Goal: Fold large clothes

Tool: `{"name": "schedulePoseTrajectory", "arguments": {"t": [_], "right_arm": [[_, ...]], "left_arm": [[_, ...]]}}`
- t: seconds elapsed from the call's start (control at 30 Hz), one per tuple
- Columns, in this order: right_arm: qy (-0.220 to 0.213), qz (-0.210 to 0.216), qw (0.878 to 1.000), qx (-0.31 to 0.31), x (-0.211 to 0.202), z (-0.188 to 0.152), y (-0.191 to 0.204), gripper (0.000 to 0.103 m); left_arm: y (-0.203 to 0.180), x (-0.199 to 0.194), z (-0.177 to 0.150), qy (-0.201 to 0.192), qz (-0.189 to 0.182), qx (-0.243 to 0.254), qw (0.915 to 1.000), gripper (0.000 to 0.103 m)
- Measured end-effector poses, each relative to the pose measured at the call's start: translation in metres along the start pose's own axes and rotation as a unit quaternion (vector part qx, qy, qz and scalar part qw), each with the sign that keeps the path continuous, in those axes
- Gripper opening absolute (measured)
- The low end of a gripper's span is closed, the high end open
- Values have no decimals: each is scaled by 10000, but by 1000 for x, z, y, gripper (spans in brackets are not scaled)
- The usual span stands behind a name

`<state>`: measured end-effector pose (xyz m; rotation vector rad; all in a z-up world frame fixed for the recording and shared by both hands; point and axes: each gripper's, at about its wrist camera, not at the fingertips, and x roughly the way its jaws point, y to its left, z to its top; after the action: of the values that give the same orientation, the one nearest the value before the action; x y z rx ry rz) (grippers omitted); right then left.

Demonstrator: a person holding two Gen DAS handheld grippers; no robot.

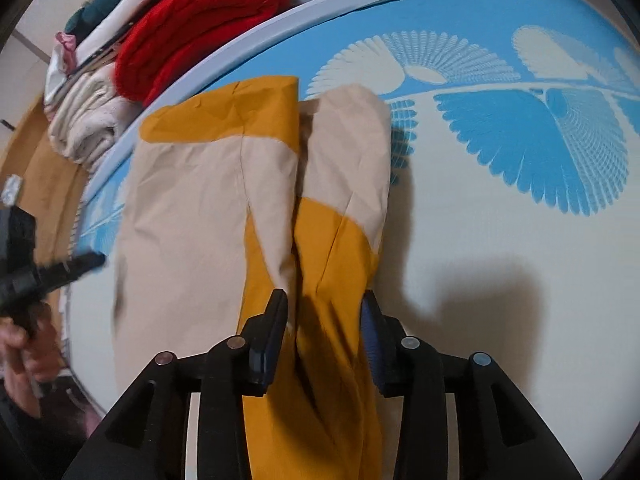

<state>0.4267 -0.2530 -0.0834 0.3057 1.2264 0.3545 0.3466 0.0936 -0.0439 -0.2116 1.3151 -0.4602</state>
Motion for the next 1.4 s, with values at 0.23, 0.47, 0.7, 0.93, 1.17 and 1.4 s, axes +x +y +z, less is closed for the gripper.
{"name": "schedulePoseTrajectory", "arguments": {"t": [0.23,0.47,0.7,0.93,1.17,1.4], "right_arm": [[482,26,9949,-891,-14,-41,24,45],[1169,-704,9822,-1290,-2,-88,14,46],[53,-1483,9796,-1357,-59,-96,32,48],[-1661,-1547,9663,-1213,-154,-146,86,97],[-2305,-1383,9535,-1363,-188,-222,123,103],[-2142,-1353,9592,-1257,-187,-272,124,103]], "left_arm": [[-18,25,-43,436,1032,339,9931,48],[-38,31,-75,476,1303,540,9889,57],[-66,-30,-94,-825,2078,-46,9747,81],[-135,-95,-151,-2075,2317,-202,9502,101],[-172,-96,-214,-2284,2234,-389,9468,102],[-172,-72,-250,-2237,2435,-823,9402,102]]}}
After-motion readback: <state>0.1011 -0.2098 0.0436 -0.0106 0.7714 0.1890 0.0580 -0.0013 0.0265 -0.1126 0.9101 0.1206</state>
